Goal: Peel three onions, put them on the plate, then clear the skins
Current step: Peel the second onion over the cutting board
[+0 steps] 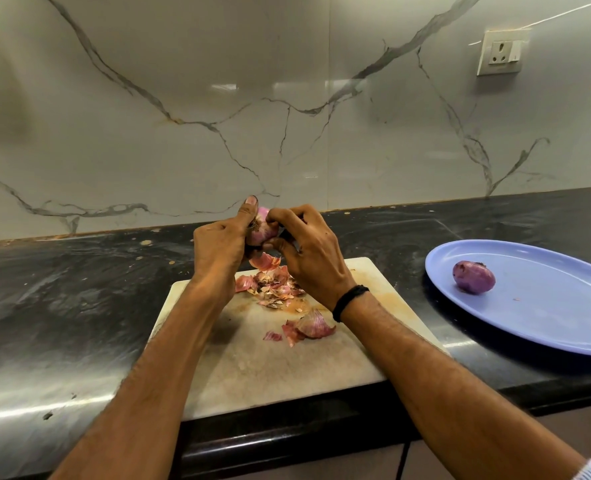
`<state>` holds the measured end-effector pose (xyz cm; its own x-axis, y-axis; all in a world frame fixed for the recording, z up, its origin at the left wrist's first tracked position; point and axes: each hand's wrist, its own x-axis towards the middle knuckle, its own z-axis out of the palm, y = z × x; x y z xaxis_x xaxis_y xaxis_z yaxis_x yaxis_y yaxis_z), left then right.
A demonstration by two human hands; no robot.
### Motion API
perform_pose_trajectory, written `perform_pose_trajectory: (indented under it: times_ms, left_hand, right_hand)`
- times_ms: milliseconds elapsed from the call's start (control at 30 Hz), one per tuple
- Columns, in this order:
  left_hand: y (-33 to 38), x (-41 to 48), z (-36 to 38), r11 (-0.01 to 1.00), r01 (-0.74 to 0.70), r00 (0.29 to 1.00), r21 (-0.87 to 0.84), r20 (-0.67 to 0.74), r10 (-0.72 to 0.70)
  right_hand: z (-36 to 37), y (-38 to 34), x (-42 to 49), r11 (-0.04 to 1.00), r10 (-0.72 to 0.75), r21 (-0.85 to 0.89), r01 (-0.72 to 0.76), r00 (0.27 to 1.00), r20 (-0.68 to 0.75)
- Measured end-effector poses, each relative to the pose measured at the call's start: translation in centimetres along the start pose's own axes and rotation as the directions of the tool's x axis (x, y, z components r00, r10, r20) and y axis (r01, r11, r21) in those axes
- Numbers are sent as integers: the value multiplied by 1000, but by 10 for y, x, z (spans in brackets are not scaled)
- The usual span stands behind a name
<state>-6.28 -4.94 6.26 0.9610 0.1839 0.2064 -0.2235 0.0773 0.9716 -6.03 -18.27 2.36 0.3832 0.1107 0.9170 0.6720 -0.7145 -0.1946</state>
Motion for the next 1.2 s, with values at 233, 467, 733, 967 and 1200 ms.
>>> perform_pose_trajectory:
  times_ms: [233, 467, 733, 967, 1200]
  left_hand:
    - [-3, 1, -1, 1000, -9, 999, 28, 34, 8]
    - [-2, 1, 0, 1000, -2, 1000, 10, 9, 2]
    - [-3, 3, -2, 999, -45, 999, 25, -4, 45]
    - [-3, 2, 0, 999, -35, 999, 34, 25, 34]
    - [-2, 2, 2, 1000, 5, 1000, -3, 5, -5]
  right_hand:
    - [0, 4, 0, 999, 15, -31, -14, 999, 41]
    - [0, 4, -2, 999, 9, -37, -6, 997, 74]
    - [-1, -1, 0, 995, 94, 22, -94, 995, 13]
    - [-4, -1, 2, 997, 80, -1, -80, 996, -50]
    - [-2, -1, 1, 996, 78, -37, -78, 997, -18]
